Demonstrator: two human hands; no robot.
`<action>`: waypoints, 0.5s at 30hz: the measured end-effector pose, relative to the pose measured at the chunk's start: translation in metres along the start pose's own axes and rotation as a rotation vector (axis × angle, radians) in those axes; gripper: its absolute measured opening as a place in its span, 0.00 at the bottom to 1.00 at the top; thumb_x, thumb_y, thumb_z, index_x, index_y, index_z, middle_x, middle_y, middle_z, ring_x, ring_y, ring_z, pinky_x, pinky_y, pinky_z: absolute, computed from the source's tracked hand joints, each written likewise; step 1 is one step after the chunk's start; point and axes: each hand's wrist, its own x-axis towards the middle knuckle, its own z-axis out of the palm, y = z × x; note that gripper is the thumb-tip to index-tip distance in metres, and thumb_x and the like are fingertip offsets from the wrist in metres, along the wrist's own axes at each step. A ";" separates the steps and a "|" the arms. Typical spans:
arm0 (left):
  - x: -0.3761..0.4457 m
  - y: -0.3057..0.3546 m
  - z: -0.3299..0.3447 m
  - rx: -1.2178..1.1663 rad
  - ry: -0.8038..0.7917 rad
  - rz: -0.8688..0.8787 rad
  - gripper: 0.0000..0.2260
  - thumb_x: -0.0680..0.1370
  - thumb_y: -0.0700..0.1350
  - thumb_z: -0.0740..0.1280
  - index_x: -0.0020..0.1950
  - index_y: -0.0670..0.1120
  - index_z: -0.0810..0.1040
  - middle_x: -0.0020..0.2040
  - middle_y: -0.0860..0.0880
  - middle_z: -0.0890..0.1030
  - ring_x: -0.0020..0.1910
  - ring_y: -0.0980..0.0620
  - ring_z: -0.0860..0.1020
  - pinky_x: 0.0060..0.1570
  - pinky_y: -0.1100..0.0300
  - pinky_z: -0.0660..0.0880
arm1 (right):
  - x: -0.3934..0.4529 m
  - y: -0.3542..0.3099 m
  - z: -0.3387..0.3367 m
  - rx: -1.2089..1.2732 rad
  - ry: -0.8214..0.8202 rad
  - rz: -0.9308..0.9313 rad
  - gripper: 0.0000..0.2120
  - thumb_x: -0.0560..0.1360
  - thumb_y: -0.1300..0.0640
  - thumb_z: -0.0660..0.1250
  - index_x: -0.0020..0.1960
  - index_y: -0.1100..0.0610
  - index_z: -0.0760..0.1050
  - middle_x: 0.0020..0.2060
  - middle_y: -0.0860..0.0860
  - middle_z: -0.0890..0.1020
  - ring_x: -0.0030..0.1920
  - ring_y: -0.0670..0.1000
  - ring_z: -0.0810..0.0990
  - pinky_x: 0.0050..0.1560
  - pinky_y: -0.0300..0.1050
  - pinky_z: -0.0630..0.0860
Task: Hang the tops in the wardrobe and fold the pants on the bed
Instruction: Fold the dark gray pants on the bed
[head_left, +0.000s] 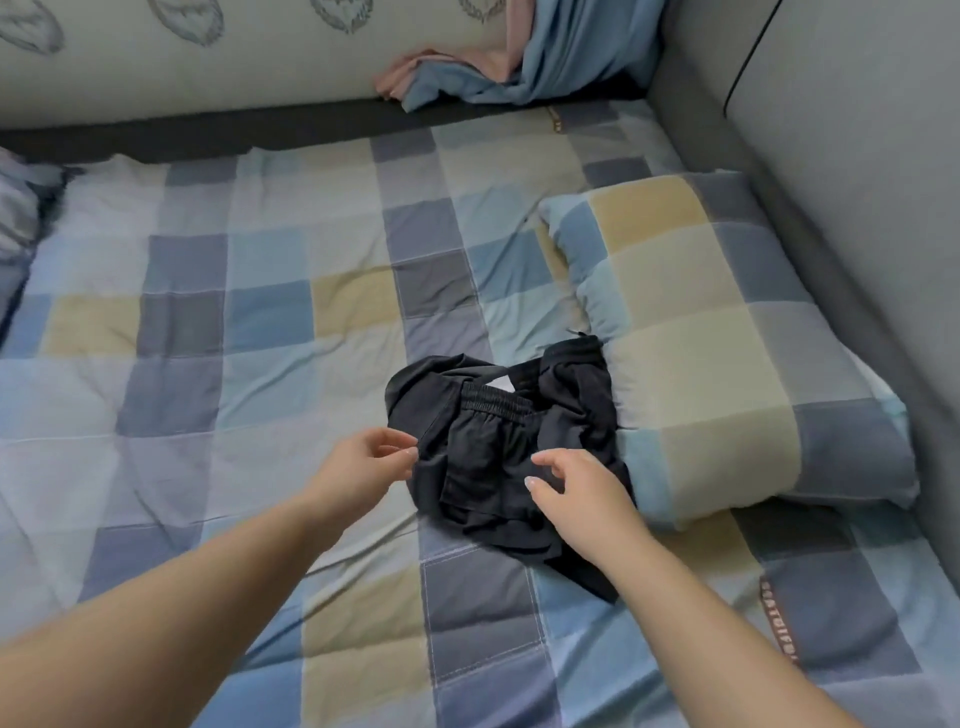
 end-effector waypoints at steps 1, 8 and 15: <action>0.020 -0.008 0.011 0.044 -0.004 0.002 0.04 0.77 0.44 0.67 0.52 0.49 0.79 0.47 0.49 0.82 0.49 0.51 0.81 0.47 0.59 0.74 | 0.020 0.008 0.010 -0.034 -0.024 -0.003 0.18 0.77 0.47 0.62 0.66 0.47 0.71 0.63 0.44 0.72 0.58 0.47 0.75 0.58 0.43 0.70; 0.127 -0.050 0.077 0.238 -0.046 0.036 0.19 0.77 0.50 0.67 0.67 0.52 0.71 0.58 0.54 0.79 0.52 0.55 0.78 0.48 0.63 0.73 | 0.118 0.051 0.068 -0.128 -0.163 0.006 0.27 0.78 0.45 0.61 0.75 0.48 0.58 0.71 0.49 0.65 0.62 0.52 0.73 0.54 0.46 0.71; 0.180 -0.080 0.121 0.273 0.144 0.041 0.31 0.74 0.50 0.69 0.75 0.47 0.63 0.70 0.49 0.71 0.69 0.49 0.69 0.66 0.57 0.65 | 0.157 0.086 0.129 -0.006 -0.192 0.119 0.36 0.75 0.40 0.62 0.77 0.48 0.52 0.74 0.53 0.62 0.71 0.56 0.65 0.65 0.50 0.67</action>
